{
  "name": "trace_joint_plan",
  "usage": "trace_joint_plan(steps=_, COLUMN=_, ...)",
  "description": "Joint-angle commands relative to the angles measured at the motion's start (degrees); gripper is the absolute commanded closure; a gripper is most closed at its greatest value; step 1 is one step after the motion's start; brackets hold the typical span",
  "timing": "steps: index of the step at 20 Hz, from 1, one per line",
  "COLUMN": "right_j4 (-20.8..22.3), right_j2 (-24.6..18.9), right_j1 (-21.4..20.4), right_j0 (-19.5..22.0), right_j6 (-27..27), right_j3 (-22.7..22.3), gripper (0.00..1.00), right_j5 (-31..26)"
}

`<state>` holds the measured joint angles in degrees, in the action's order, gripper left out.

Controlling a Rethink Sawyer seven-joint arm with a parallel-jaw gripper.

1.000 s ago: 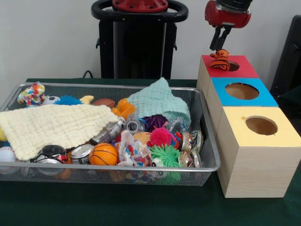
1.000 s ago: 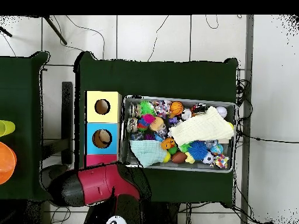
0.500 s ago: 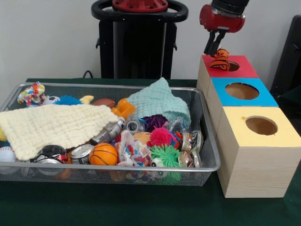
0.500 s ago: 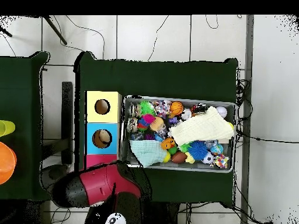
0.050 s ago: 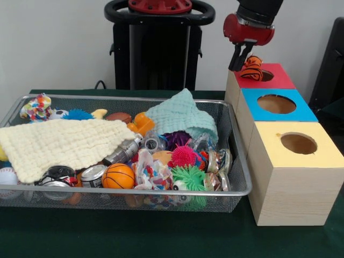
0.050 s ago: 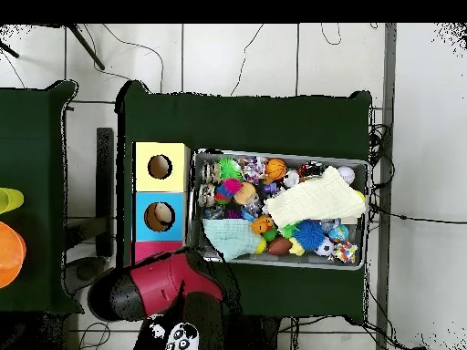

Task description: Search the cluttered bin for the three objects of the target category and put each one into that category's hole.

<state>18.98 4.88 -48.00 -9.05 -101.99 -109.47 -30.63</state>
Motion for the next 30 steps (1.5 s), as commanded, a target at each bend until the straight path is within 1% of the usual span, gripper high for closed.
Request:
trace_joint_plan(steps=1, right_j4=2.3, right_j2=-1.6, right_j1=2.1, right_j0=2.2, right_j6=-4.1, right_j3=1.6, gripper=1.0, right_j5=2.5)
trace_joint_plan(steps=3, right_j4=1.8, right_j2=-2.2, right_j1=2.1, right_j0=2.7, right_j6=-3.6, right_j3=1.6, gripper=1.0, right_j5=1.7)
trace_joint_plan(steps=6, right_j4=0.7, right_j2=-3.1, right_j1=0.2, right_j0=3.5, right_j6=-1.5, right_j3=0.9, gripper=1.0, right_j5=-2.7)
trace_joint_plan(steps=8, right_j4=0.4, right_j2=-3.7, right_j1=-0.2, right_j0=4.0, right_j6=-0.7, right_j3=0.6, gripper=1.0, right_j5=-3.7)
trace_joint_plan(steps=15, right_j4=0.8, right_j2=-4.6, right_j1=-0.4, right_j0=4.0, right_j6=-0.9, right_j3=-0.7, gripper=1.0, right_j5=-2.4)
trace_joint_plan(steps=19, right_j4=0.6, right_j2=-4.4, right_j1=-1.0, right_j0=3.6, right_j6=-1.3, right_j3=-1.4, gripper=1.0, right_j5=-2.8)
trace_joint_plan(steps=21, right_j4=0.5, right_j2=-4.4, right_j1=-1.2, right_j0=3.2, right_j6=-1.5, right_j3=-1.2, gripper=1.0, right_j5=-3.3)
trace_joint_plan(steps=24, right_j4=1.0, right_j2=-4.2, right_j1=-0.5, right_j0=3.0, right_j6=-1.7, right_j3=-1.1, gripper=1.0, right_j5=-2.6)
trace_joint_plan(steps=27, right_j4=1.7, right_j2=-4.6, right_j1=0.0, right_j0=3.3, right_j6=-0.4, right_j3=-1.5, gripper=1.0, right_j5=-2.9)
trace_joint_plan(steps=30, right_j4=1.8, right_j2=-4.6, right_j1=-0.7, right_j0=3.3, right_j6=0.0, right_j3=-2.2, gripper=1.0, right_j5=-3.3)
